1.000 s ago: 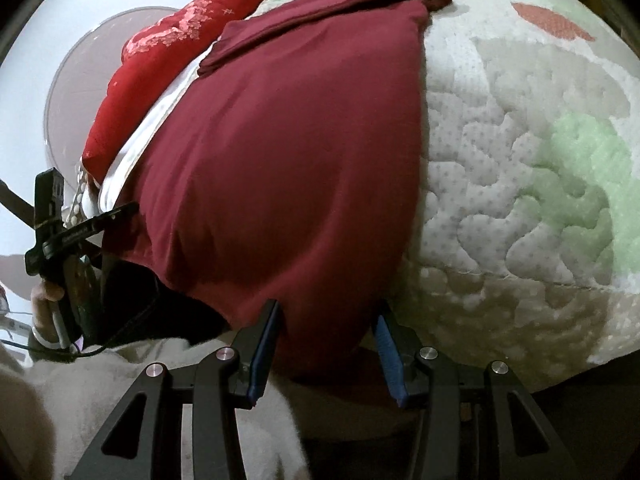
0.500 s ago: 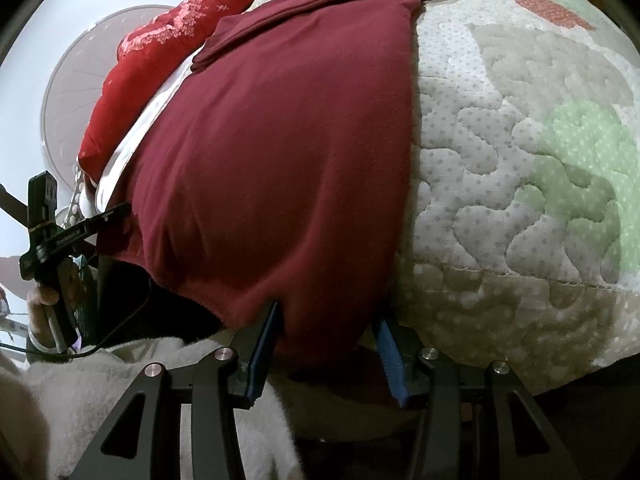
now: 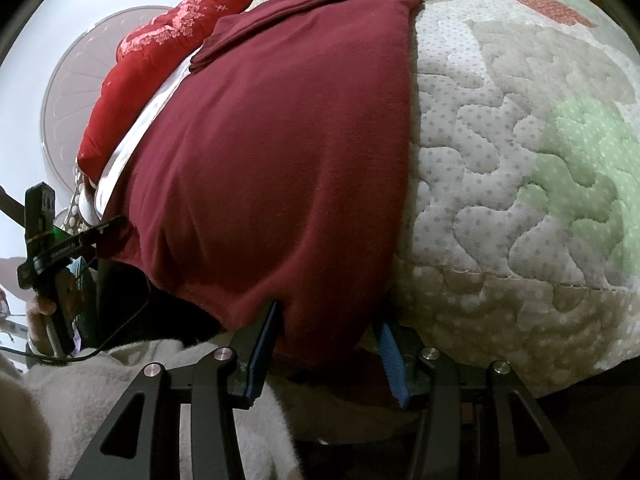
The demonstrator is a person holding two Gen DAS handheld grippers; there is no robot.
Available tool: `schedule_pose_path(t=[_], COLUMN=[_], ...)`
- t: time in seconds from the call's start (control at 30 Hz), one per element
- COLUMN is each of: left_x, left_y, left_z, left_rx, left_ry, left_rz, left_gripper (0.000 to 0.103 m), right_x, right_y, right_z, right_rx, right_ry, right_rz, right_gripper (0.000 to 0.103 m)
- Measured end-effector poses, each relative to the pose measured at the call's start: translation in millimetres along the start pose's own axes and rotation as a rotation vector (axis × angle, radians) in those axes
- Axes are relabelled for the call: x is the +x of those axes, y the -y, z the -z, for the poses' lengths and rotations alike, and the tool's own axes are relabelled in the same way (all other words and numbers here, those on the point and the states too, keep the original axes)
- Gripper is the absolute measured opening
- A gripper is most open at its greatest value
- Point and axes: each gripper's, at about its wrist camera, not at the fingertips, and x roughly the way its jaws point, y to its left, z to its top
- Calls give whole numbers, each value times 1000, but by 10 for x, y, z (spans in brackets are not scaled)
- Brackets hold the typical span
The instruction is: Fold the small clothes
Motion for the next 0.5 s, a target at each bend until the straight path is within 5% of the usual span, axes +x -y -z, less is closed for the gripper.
schedule_pose_path(t=[0.37, 0.5], left_x=[42, 47], left_y=[51, 46], left_z=[5, 16], left_rx=[29, 41], left_ry=[-7, -10], left_rz=[3, 28], left_gripper=[50, 40], right_x=[48, -1], right_y=[-20, -135], right_z=[-16, 2], right_rx=[-3, -63], right_ry=[-1, 12], right_rz=[-9, 2], right_gripper=[46, 26])
